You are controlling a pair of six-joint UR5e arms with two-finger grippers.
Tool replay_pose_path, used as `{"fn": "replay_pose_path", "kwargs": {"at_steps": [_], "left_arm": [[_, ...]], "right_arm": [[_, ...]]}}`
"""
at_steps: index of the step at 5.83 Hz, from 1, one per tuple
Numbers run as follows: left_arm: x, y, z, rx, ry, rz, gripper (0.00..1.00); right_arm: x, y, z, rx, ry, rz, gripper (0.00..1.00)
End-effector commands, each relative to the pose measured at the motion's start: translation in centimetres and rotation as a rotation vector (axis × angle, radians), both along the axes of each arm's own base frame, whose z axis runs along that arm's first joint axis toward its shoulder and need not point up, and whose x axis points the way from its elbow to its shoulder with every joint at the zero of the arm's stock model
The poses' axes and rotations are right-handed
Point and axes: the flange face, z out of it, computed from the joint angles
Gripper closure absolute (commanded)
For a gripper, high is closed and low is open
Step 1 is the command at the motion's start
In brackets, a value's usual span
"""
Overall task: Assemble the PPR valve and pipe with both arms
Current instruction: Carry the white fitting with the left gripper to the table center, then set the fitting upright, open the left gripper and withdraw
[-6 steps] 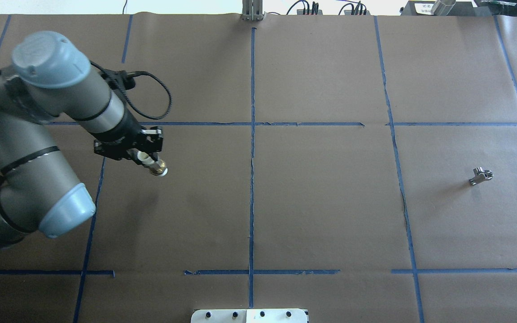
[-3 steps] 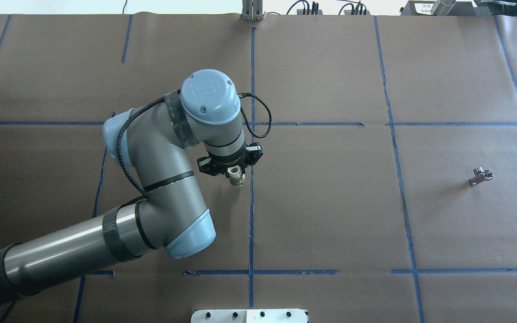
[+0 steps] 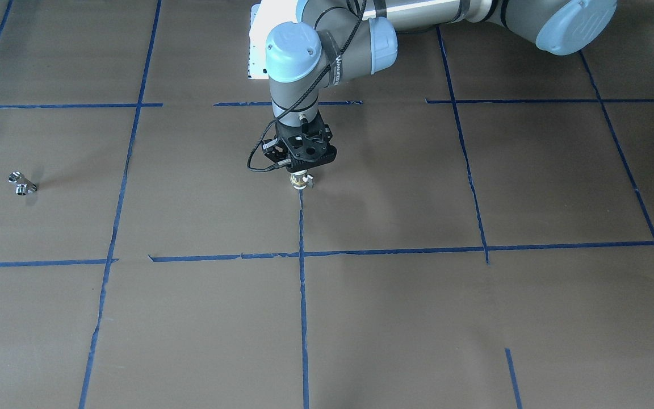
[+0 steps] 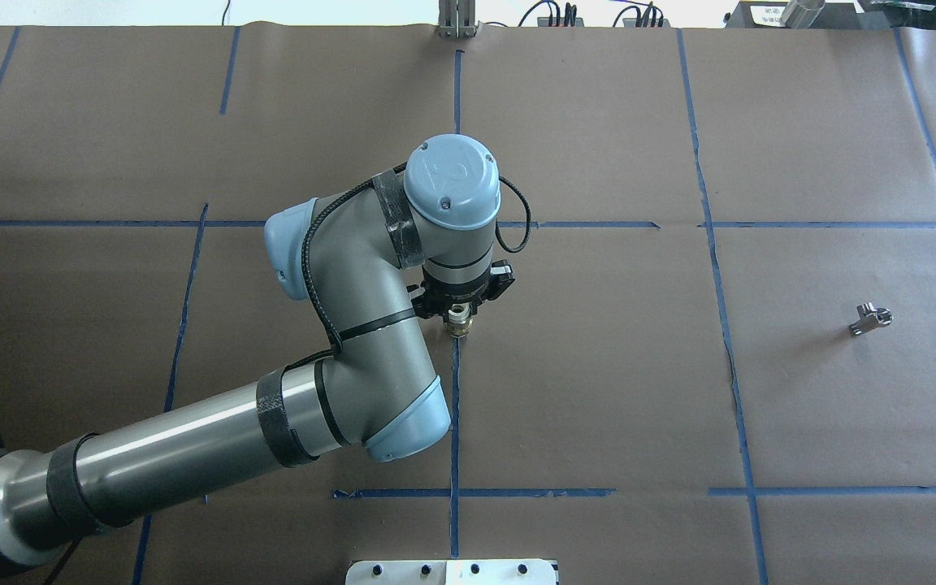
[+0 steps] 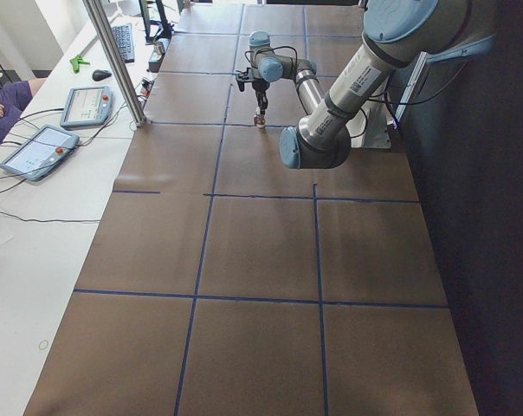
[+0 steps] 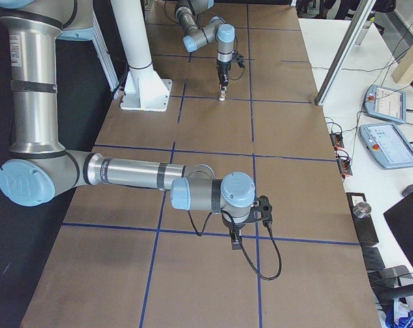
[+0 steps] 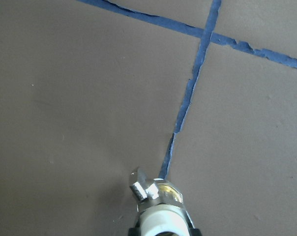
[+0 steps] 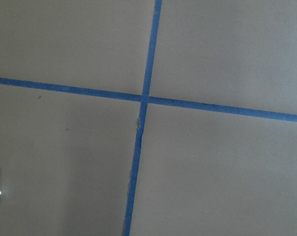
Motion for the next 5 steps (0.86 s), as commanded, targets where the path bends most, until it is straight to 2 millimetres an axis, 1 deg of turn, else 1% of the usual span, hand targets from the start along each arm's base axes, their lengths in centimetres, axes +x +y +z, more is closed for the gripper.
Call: {"fn": "replay_pose_path", "kwargs": {"at_steps": [1,2,3,4,5], "left_arm": [[0.2,0.2,0.1,0.001,-0.002,0.005,0.63],[0.2,0.2,0.0,0.003,-0.001,0.004,0.07],[-0.2,0.3,0.2,0.007,0.002,0.006,0.00],[-1.7,0.2,-0.7,0.021,0.022,0.003,0.00],[-5.5,1.0,1.3,0.084,0.046,0.036,0.00]], "right_arm": [[0.0,0.0,0.0,-0.001,0.000,0.000,0.00],[0.0,0.0,0.0,-0.001,0.000,0.000,0.00],[-0.1,0.0,0.0,-0.001,-0.003,-0.002,0.00],[-0.2,0.0,0.0,-0.001,-0.008,-0.003,0.00],[-0.5,-0.1,-0.1,0.003,-0.008,-0.010,0.00]]}}
